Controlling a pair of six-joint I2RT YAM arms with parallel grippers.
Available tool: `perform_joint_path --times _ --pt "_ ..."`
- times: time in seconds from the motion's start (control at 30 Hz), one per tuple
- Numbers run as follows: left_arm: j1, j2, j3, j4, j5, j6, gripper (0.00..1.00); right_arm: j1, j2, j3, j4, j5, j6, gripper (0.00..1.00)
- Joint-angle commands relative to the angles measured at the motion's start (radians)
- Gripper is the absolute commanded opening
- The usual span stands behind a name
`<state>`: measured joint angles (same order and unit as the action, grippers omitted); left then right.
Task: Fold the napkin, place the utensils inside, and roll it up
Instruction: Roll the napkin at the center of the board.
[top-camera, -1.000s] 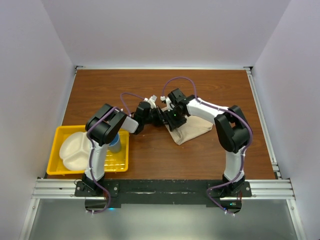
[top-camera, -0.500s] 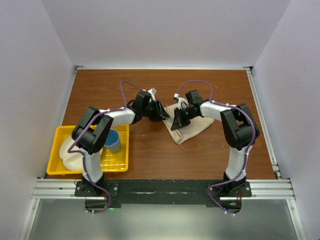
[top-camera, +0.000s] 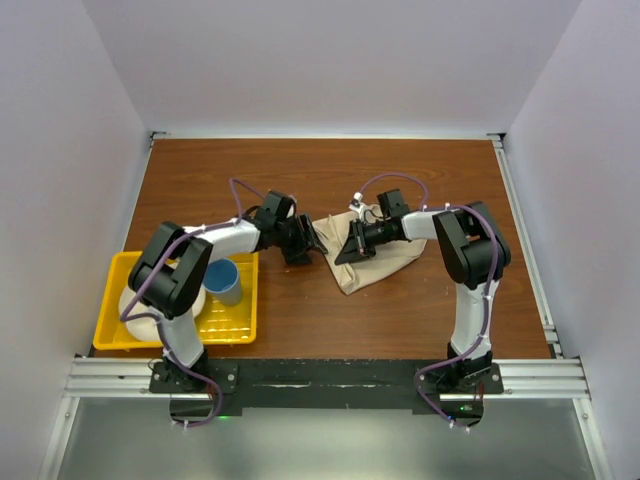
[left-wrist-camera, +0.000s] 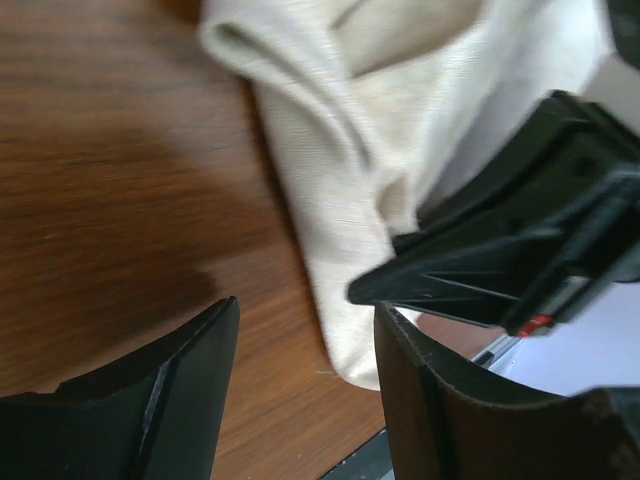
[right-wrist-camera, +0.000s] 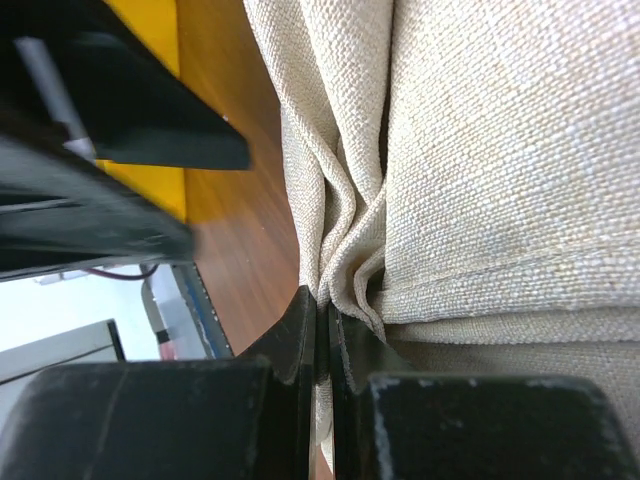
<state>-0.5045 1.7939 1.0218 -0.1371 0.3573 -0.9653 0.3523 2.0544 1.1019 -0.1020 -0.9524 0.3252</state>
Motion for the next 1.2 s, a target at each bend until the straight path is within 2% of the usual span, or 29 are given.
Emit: perform_joint_path --times 0.0,0.13,0.27,0.43,0.5,0.63,0.77,0.87,1.07,1.17 --pt "0.001 0.064 -0.006 0.08 0.009 -0.072 0.61 -0.004 0.038 -0.033 0.012 0.03 0.002 0.0" --pt "0.0 0.11 -0.026 0.198 0.017 -0.163 0.62 -0.009 0.038 -0.031 0.001 0.017 -0.014 0.0" --pt "-0.012 0.15 -0.002 0.206 -0.021 -0.214 0.61 -0.015 0.042 -0.034 0.001 0.012 -0.018 0.0" --pt "-0.019 0.162 -0.104 0.332 -0.046 -0.347 0.58 -0.018 0.055 -0.022 0.009 -0.002 -0.018 0.0" --pt "-0.025 0.179 -0.112 0.344 -0.057 -0.354 0.58 -0.019 0.059 -0.013 0.002 -0.005 -0.02 0.0" --pt "-0.042 0.216 -0.094 0.251 -0.089 -0.334 0.55 -0.022 0.067 0.001 -0.008 -0.014 -0.026 0.0" --pt "-0.057 0.162 -0.103 0.102 -0.175 -0.302 0.54 -0.027 0.067 0.009 -0.013 -0.022 -0.026 0.0" --pt "-0.066 0.157 -0.079 0.09 -0.198 -0.274 0.56 -0.026 0.075 0.01 -0.011 -0.023 -0.029 0.0" --pt "-0.085 0.144 -0.034 -0.064 -0.242 -0.237 0.56 -0.026 0.076 0.016 -0.03 -0.017 -0.044 0.0" --pt "-0.081 0.11 -0.058 -0.038 -0.262 -0.231 0.56 -0.027 0.076 0.015 -0.031 -0.016 -0.046 0.0"
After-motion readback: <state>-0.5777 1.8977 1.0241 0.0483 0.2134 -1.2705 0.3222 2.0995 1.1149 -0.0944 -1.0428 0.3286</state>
